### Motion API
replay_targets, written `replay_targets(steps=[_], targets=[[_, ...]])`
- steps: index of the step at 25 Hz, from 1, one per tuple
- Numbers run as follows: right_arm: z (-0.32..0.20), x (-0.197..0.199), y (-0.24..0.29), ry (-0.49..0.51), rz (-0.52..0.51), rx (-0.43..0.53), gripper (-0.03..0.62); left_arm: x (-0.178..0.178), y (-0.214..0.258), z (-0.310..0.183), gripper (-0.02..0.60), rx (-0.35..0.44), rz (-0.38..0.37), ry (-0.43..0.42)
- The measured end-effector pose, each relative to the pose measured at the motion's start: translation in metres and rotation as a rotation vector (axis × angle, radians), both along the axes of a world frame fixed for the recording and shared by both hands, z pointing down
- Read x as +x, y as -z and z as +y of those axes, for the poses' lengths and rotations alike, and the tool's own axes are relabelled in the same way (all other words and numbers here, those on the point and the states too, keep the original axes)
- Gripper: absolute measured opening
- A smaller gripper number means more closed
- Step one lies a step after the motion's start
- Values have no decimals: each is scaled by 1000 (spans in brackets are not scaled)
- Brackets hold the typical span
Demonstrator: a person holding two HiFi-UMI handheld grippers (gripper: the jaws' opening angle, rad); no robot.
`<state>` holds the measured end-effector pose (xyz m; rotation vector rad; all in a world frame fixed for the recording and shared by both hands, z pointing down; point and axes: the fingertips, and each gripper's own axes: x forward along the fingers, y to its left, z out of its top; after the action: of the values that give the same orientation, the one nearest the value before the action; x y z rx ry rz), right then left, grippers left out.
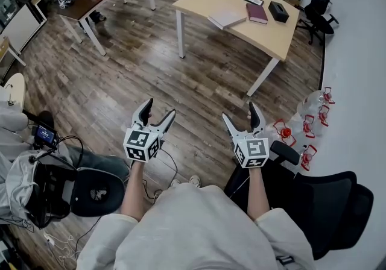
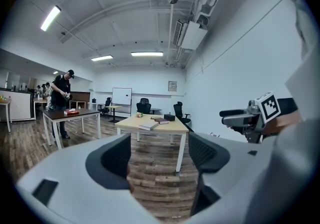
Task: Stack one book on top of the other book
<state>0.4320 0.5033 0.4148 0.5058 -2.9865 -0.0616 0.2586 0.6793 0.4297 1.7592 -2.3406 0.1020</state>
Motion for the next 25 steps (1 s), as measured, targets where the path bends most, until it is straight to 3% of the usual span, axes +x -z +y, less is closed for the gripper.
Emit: replay_targets(steps=[11, 25], targets=[[-32, -7, -20, 23, 12, -22, 402, -3, -13, -30, 356, -15, 0, 29], [-96, -67, -34, 13, 25, -25, 393, -69, -30, -98, 356, -10, 18, 25]])
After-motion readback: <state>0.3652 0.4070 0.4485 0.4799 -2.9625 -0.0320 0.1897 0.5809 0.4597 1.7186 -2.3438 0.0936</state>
